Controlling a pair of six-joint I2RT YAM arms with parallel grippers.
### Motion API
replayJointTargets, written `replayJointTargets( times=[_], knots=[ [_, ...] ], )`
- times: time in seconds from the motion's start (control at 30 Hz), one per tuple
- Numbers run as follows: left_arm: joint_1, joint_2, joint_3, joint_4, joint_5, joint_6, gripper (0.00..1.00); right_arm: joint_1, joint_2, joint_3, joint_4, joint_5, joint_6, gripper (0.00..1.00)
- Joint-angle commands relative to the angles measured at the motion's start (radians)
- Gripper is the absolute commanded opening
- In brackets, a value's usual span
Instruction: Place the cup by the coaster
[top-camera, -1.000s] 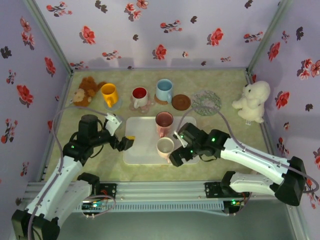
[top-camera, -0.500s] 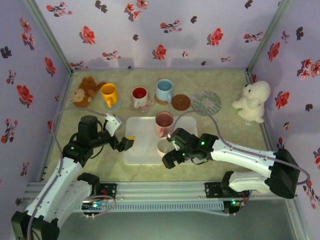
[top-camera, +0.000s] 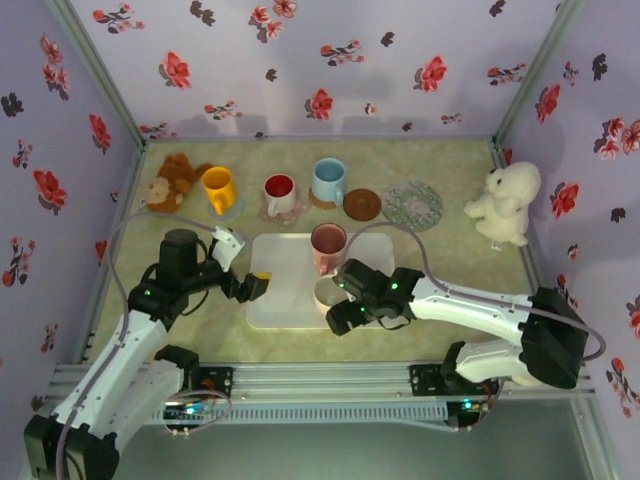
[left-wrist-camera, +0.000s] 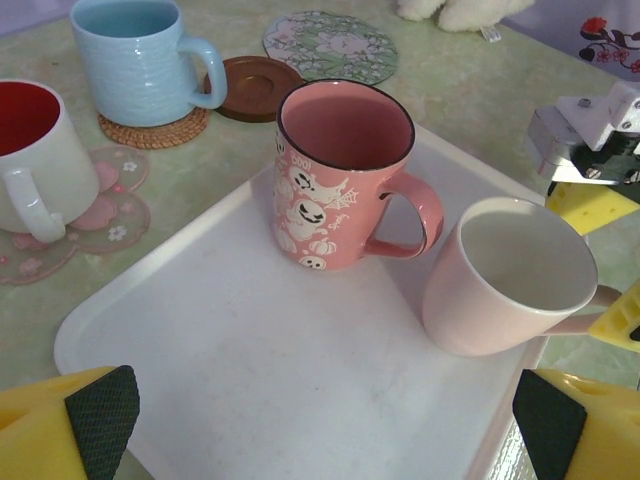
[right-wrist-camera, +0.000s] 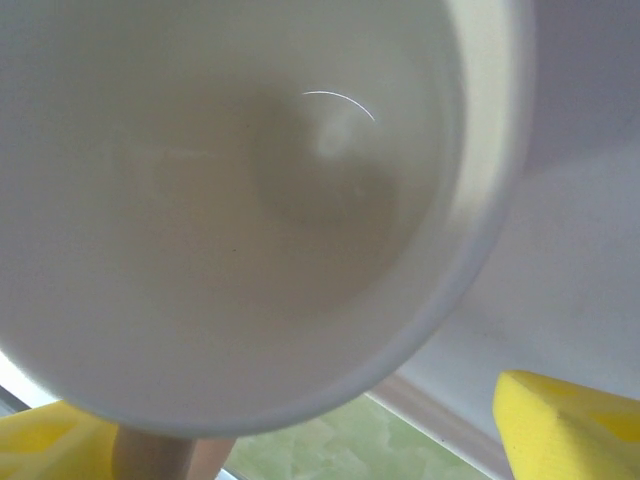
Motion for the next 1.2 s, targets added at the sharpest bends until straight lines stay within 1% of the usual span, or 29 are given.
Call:
replayJointTargets(
  times=[0.0,0.07,0.27,0.43,0.67,0.73,0.93,1.17],
  knots=[
    [-0.008,0.002,-0.008,0.019,0.025,-0.005,0.99,0.001,0.024,0.018,-0.001,0.029,-0.008,0.81],
    [-0.009,0.005,-0.008,0.021,0.025,-0.005,0.99,-0.002,0.039,0.026,-0.001,0.026,-0.017,0.77],
    [-0.008,0.014,-0.007,0.018,0.024,-0.003,0.99,-0.007,0.046,0.032,0.022,0.006,-0.046,0.71],
    [-0.009,0.024,-0.005,0.02,0.024,-0.001,0.99,-0.011,0.052,0.055,0.017,-0.013,-0.078,0.61],
    [-0.008,0.032,-0.005,0.022,0.022,0.0,0.99,-0.014,0.079,0.075,0.0,-0.033,-0.109,0.53],
    [-0.008,0.035,-0.005,0.023,0.022,0.0,0.99,-0.016,0.091,0.086,-0.008,-0.045,-0.121,0.49],
    [-0.007,0.037,-0.006,0.021,0.022,0.0,0.99,-0.016,0.112,0.108,-0.018,-0.059,-0.135,0.42],
    [-0.007,0.054,-0.002,0.024,0.022,0.0,0.99,-0.016,0.101,0.124,-0.048,-0.055,-0.135,0.34]
  ],
)
